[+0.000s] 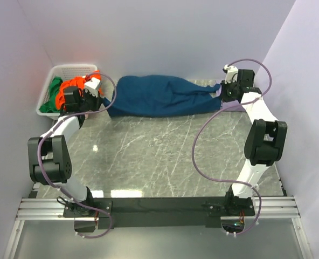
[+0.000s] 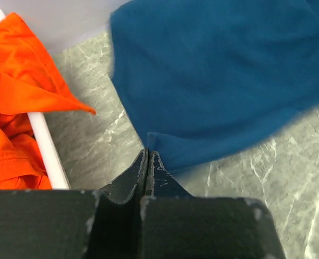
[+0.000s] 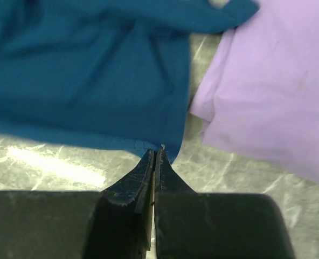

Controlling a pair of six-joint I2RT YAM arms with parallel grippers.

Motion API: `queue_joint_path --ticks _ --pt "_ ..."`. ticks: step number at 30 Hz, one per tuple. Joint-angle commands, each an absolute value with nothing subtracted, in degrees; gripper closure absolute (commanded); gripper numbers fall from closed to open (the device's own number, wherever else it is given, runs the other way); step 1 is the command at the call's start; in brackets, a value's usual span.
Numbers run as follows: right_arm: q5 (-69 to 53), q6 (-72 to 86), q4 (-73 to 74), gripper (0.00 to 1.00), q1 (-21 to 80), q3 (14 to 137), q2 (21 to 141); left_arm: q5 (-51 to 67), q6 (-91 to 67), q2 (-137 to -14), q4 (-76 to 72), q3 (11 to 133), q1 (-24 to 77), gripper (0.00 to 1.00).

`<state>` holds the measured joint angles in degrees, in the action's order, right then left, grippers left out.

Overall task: Fold and stack the t-shirts
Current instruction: Flatten the tshirt out

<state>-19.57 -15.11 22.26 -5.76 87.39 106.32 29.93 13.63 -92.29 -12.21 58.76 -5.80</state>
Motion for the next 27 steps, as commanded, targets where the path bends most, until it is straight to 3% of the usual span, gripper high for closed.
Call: queue_joint_path --ticks 1,8,12,18,22,24,25,26,27 --pt "-19.7 -18.7 19.1 1.00 -5.7 90.3 101.5 32.6 19.1 -87.5 -12.1 60.9 -6.7 1.00" --pt "-19.8 -21.5 26.3 1.00 -6.2 95.6 96.1 38.5 27.8 -81.7 6.7 71.0 -9.0 1.00" --pt "-21.6 -27.2 33.6 1.00 -6.3 93.3 90.8 42.9 37.8 -73.2 21.8 68.9 -10.1 1.00" --pt "-22.6 -40.6 43.2 1.00 -6.2 78.1 79.4 45.7 61.8 -60.8 48.7 60.9 -10.6 0.99" --pt "-20.8 -49.5 50.2 1.00 -5.6 64.8 73.0 41.7 76.1 -54.4 65.0 56.3 -10.5 0.99" --pt "-17.9 -55.9 54.2 0.98 -4.9 61.3 70.8 38.3 80.2 -53.7 74.2 54.7 -10.5 0.94" --pt "-17.3 -57.7 55.3 0.87 -5.1 59.1 70.4 37.7 81.5 -53.7 76.1 54.5 -10.5 0.77" --pt "-16.4 -59.8 56.0 0.58 -5.2 58.3 69.3 36.4 81.1 -53.8 78.5 54.6 -10.5 0.63" --pt "-15.7 -60.5 56.9 0.42 -5.5 57.8 68.6 36.0 79.3 -53.2 78.7 54.7 -10.5 0.57"
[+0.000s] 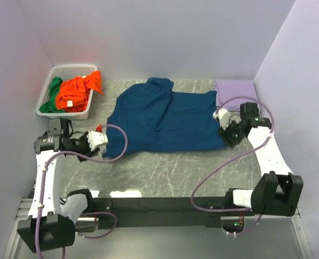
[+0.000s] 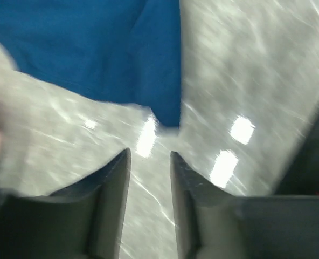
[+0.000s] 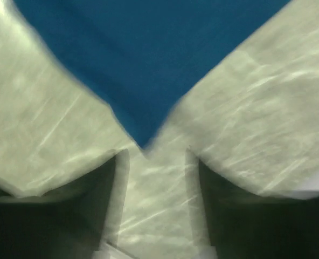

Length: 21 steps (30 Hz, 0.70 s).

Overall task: Fold and stack the t-shirts
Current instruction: Flatten the tshirt out

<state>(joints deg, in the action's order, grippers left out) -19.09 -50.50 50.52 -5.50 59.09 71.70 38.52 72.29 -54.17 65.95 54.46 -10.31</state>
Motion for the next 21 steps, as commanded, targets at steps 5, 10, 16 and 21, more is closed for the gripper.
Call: queue_joint_path --ticks 5,10,16,21 --pt "-19.0 -56.5 54.7 0.14 -6.5 62.2 68.5 36.8 73.2 -53.1 74.4 57.2 -10.5 0.45" --pt "-21.4 -44.0 52.5 0.34 -4.2 72.8 85.3 40.3 49.4 -65.9 51.0 61.7 -7.8 0.54" --pt "-19.9 -30.9 48.4 0.62 -1.1 79.4 98.6 26.7 30.4 -82.4 29.8 66.9 3.0 0.63" --pt "-16.7 -27.2 47.5 0.67 -0.3 82.2 106.0 20.0 26.2 -97.4 30.0 74.0 7.2 0.70"
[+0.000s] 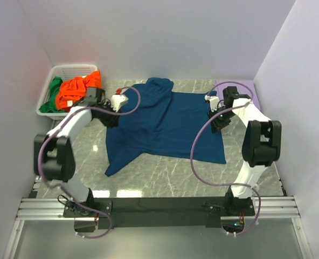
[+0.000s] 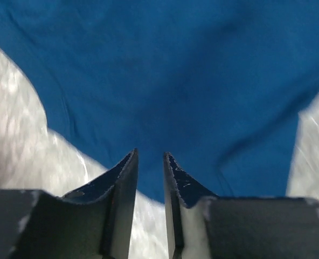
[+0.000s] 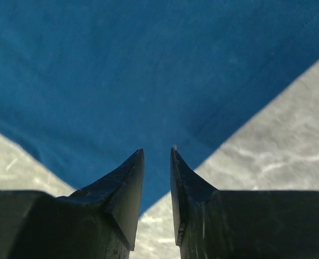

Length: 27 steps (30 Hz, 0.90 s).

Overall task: Fold and stack the t-shirts
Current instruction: Flatten the tshirt out

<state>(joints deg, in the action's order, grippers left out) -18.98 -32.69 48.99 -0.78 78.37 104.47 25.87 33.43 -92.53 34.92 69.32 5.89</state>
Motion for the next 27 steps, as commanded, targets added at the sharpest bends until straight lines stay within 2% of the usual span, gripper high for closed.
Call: queue_joint_path --ticks 1,7,15,17,18,21,27 --pt "-16.1 -26.8 47.1 0.67 -0.3 82.0 107.5 19.0 25.6 -98.8 29.8 74.2 7.2 0.70" --pt "-10.7 -27.5 47.2 0.67 1.3 81.1 112.8 10.9 30.1 -100.5 30.6 66.6 7.5 0.74" --pt "-6.9 -30.4 46.8 0.67 1.3 77.7 113.1 8.4 32.1 -92.1 32.4 52.9 6.7 0.79" --pt "-7.5 -30.5 47.2 0.67 1.3 77.6 112.1 11.7 32.3 -88.9 33.9 51.7 6.1 0.74" --pt "-8.2 -30.3 47.5 0.66 1.4 77.6 111.6 13.2 32.2 -84.9 34.6 51.5 6.1 0.67" --pt "-10.5 -30.2 48.4 0.66 1.3 78.3 109.6 19.3 31.1 -78.3 37.5 52.0 7.5 0.59" --pt "-11.7 -29.6 50.1 0.65 1.4 80.5 107.0 22.3 28.3 -77.2 38.9 52.6 13.2 0.54"
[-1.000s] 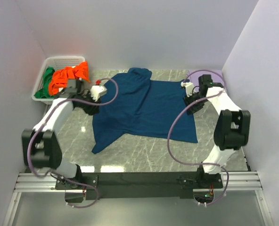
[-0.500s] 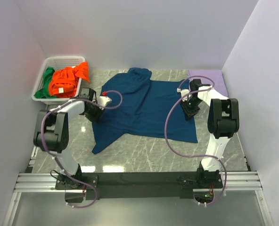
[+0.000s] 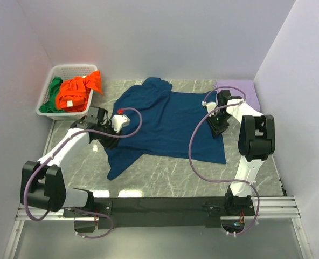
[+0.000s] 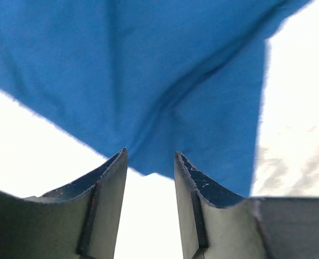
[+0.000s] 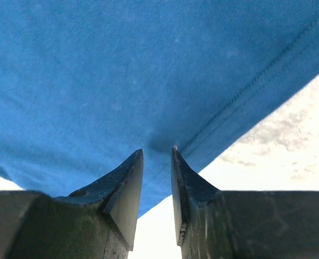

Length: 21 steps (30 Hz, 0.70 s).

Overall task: Fold and stack the t-shirts
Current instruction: Flatten the tshirt out

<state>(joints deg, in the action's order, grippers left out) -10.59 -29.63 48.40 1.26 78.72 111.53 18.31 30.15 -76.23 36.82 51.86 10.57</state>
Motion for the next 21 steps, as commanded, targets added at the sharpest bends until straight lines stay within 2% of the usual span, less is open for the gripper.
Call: queue_joint_path --ticks 1,8,21 --pt "-12.0 -29.4 50.4 0.65 1.4 80.8 106.7 22.2 28.0 -78.0 38.7 52.5 13.9 0.54" --pt "-11.5 -29.6 51.1 0.65 1.3 80.9 105.6 20.7 26.2 -86.1 35.8 51.9 18.1 0.51" --pt "-12.6 -29.4 51.3 0.65 1.2 80.5 106.4 17.1 25.9 -92.4 31.6 54.5 20.2 0.47"
